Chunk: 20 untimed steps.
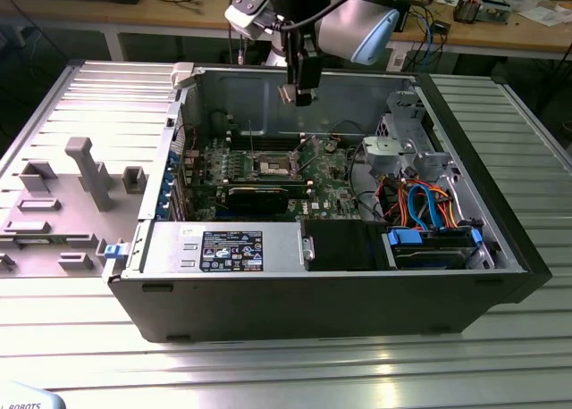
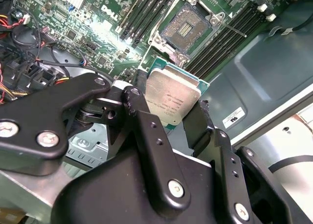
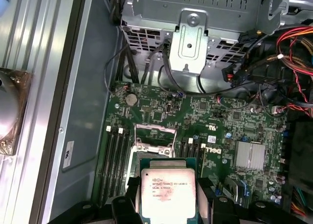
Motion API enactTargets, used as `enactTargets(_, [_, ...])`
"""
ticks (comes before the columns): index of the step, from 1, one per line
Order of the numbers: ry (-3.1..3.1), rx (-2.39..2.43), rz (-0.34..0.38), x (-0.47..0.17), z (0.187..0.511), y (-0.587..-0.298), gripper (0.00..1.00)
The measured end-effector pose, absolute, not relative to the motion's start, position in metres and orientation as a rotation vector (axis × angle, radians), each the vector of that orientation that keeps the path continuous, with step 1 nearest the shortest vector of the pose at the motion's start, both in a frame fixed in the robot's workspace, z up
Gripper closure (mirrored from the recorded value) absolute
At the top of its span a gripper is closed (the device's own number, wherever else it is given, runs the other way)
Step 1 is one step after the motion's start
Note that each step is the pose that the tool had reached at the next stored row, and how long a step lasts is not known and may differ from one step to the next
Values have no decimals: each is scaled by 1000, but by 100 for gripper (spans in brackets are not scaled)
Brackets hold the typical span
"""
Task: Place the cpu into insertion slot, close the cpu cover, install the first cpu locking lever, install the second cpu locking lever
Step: 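Place the cpu into insertion slot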
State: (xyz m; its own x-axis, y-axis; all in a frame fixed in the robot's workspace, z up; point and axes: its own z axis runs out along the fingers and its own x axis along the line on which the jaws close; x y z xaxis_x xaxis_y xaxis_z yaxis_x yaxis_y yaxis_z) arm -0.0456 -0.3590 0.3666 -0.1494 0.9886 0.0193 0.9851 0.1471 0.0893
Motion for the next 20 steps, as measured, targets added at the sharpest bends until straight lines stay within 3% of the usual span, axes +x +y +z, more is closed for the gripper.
enactTargets(20, [2333, 2033, 124, -46, 363, -359, 45])
